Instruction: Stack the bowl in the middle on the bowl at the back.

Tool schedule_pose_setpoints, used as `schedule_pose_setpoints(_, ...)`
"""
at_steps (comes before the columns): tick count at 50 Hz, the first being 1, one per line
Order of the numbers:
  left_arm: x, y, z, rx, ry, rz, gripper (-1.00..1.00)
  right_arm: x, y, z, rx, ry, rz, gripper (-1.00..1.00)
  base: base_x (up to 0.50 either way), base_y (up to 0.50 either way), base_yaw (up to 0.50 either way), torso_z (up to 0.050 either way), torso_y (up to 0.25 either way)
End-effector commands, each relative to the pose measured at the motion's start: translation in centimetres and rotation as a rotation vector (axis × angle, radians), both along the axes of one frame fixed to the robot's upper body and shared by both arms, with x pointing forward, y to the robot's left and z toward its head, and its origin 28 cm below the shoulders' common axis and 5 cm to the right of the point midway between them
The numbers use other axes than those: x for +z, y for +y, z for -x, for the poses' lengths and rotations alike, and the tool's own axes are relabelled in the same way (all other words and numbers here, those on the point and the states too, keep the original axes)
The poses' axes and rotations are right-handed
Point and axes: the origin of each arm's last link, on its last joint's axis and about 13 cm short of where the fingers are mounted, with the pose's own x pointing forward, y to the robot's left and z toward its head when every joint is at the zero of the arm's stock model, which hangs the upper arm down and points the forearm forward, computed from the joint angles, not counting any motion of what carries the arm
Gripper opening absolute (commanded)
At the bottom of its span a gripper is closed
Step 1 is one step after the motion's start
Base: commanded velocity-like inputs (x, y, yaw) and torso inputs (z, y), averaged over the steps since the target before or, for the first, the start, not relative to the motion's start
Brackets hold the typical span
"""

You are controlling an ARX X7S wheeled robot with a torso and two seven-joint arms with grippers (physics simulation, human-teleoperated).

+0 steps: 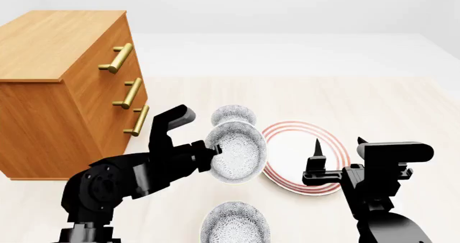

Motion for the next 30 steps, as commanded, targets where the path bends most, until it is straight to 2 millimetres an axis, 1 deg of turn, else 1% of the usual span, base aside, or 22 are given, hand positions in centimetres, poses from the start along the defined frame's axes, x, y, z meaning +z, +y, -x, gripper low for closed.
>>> schedule_pose_setpoints(1,2.1,0.0,2.9,-0.014,-0.057,-0.04,-1.0,0.0,0.0,-0.4,-0.006,0.004,-0.006,1.0,0.0,0.0,0.0,0.0,0.0)
schedule_pose_setpoints(6,3.0,0.0,4.2,-0.009,-0.033,-0.058,-1.0,-0.1,0.0,-0.6,-0.008,0.006,-0.009,1.0,0.0,0.0,0.0,0.0,0.0)
schedule_pose_setpoints(14,3.5,-0.1,6.1,-0.018,0.007,-0.058,-1.0,0.0,-0.2,-0.6,-0.022,0.002,-0.02,1.0,0.0,0.0,0.0,0.0,0.001)
schedule_pose_setpoints(22,3.2,0.0,7.2,-0.035,0.036,-0.038,-1.0,-0.1,-0.4,-0.5,-0.035,0.0,-0.031,1.0,0.0,0.0,0.0,0.0,0.0)
schedule_pose_setpoints(30,2.9,0.2,8.0,-0.039,0.059,-0.029,-1.0,-0.3,-0.7,-0.3,-0.047,0.0,-0.04,1.0,0.0,0.0,0.0,0.0,0.0)
